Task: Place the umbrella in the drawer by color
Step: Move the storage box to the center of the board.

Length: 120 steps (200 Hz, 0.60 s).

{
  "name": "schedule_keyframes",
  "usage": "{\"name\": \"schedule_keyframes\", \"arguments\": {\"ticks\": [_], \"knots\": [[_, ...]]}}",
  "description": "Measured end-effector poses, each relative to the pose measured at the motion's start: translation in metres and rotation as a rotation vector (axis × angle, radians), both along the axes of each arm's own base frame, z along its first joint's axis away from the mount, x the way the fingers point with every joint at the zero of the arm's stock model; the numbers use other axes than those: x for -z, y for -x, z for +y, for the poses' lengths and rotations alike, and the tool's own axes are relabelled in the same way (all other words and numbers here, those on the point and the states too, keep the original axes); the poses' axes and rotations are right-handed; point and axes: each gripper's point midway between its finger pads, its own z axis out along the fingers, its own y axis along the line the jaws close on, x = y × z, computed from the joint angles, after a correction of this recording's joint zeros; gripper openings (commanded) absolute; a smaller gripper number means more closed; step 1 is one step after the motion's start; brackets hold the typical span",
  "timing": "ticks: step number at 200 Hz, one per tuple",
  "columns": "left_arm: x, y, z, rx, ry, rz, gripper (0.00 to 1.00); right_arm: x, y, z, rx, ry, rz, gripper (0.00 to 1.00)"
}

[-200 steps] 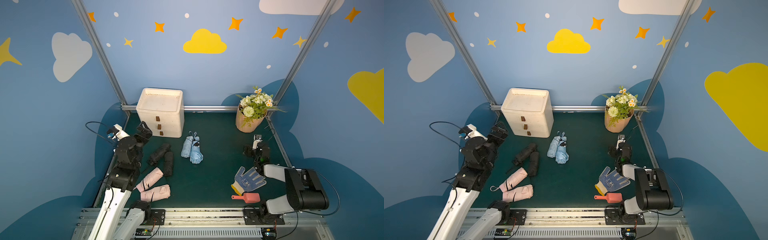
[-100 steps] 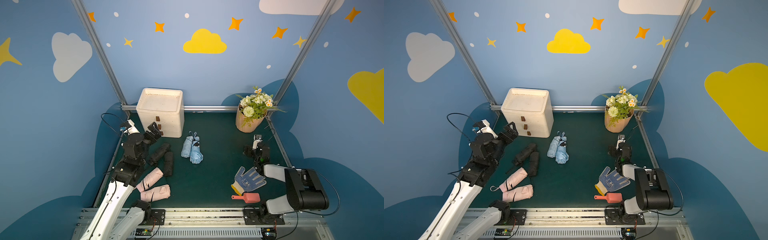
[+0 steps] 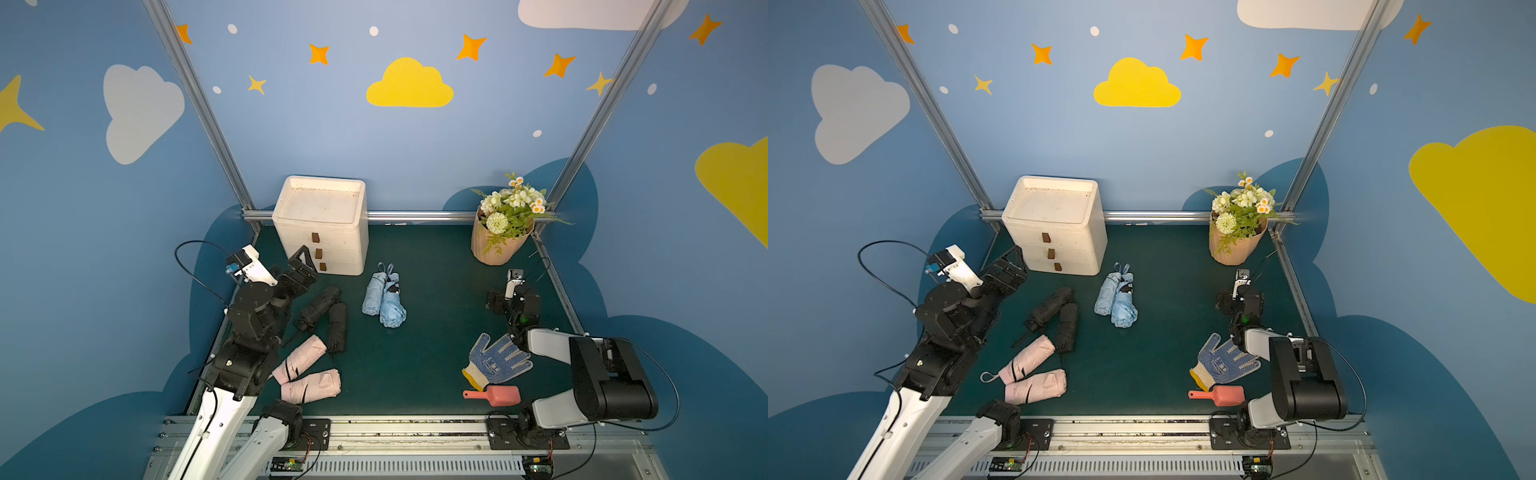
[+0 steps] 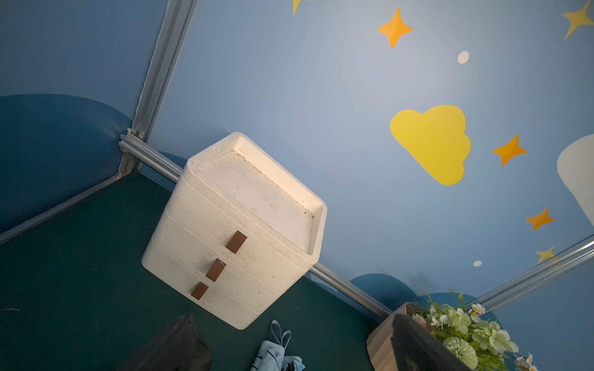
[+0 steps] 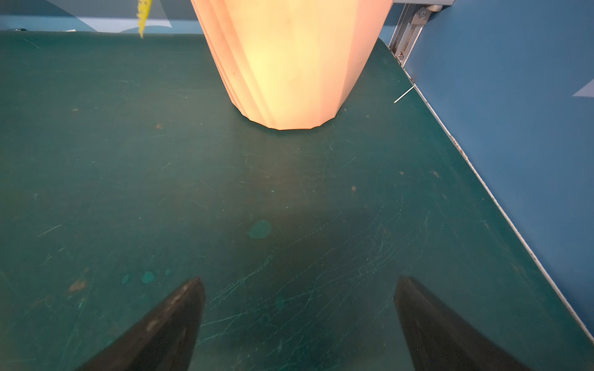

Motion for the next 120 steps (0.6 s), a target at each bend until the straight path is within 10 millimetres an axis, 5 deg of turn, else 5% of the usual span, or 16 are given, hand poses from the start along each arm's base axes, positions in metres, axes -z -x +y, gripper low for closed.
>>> {"name": "schedule_keyframes", "arguments": {"ticks": [33,76,120], "knots": [[0.018,-0.018,0.014,-0.034,0.037,0.056,1.0,0.0,0.0,0.0,0.0,0.0,0.0,0.98],[0.029,-0.097,0.027,-0.051,-0.028,0.245,1.0,0.0,0.0,0.0,0.0,0.0,0.0,0.98],[0.035,-0.151,0.036,-0.029,-0.197,0.322,1.0,0.0,0.0,0.0,0.0,0.0,0.0,0.98]]}}
